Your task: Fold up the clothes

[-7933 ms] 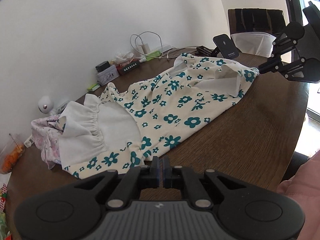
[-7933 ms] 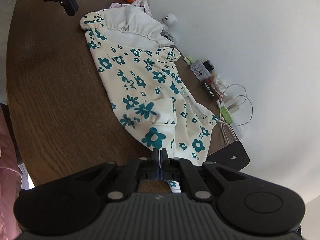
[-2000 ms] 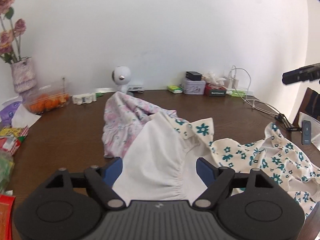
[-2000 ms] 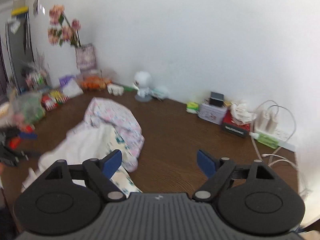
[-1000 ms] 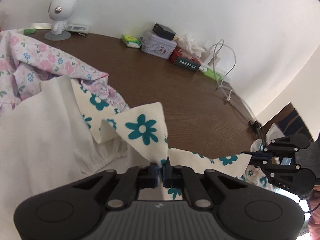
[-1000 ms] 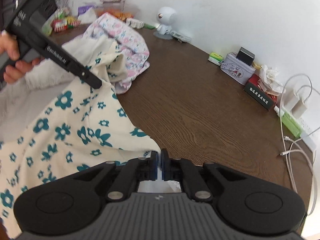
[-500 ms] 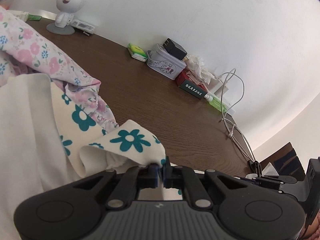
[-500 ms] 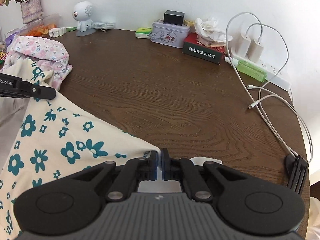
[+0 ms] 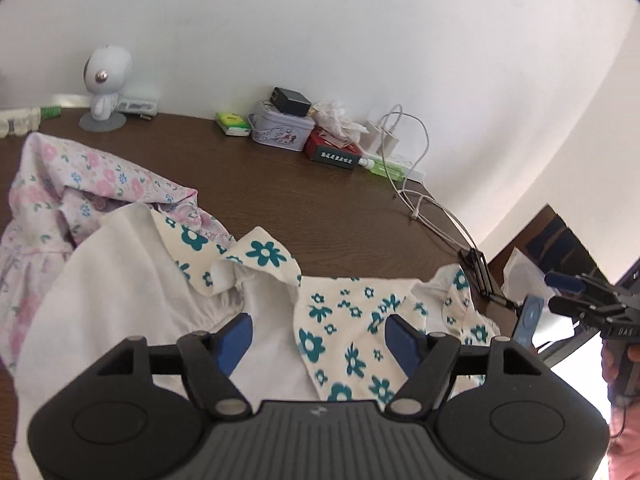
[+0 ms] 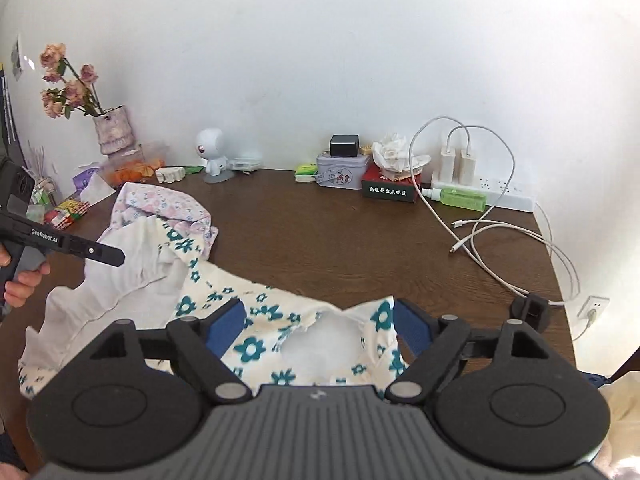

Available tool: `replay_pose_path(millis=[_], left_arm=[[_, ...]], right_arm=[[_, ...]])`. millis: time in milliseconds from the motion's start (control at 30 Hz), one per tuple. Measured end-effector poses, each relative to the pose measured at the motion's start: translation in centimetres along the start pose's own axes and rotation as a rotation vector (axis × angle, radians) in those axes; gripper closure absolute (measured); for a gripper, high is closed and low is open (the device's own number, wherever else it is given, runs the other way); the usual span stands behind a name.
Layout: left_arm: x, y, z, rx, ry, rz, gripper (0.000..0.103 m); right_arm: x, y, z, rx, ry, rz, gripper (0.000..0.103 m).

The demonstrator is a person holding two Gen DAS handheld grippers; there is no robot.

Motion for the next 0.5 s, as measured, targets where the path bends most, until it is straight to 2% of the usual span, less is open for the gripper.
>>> replay_pose_path(millis=[133, 200, 333, 500], left_arm=[[5.3, -2.9, -3.9, -0.022, 0.036, 0.181, 0.028], [8.1, -3.7, -5.2, -0.038, 0.058, 0.225, 0.028], [12.1, -4.0, -7.3, -0.066, 0.079, 0.206, 0.028], [15.1, -3.1, -8.5, -0.130, 0.111, 0.173, 0.028]], right_arm=[[5.6, 0.8, -2.6, 0.007, 0.060, 0.000, 0.019], [8.3, 1.2, -3.2, 0.003, 0.085, 0.009, 0.019], [12.0, 3.0, -4.1, -0.039, 0.069, -0.010, 0.020], [13.0, 6.7, -3.4, -0.139, 0.075, -0.109, 0.023]])
Point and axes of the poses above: each gripper's, at about its wrist camera, not at the fingertips, and z roughly the way its jaws point, y to its left, x to its underside, the point moved 1 cm from there along z, roughly the way its jaws point, and after that the axes turned 5 degrees about z, right-handed, at the moved point
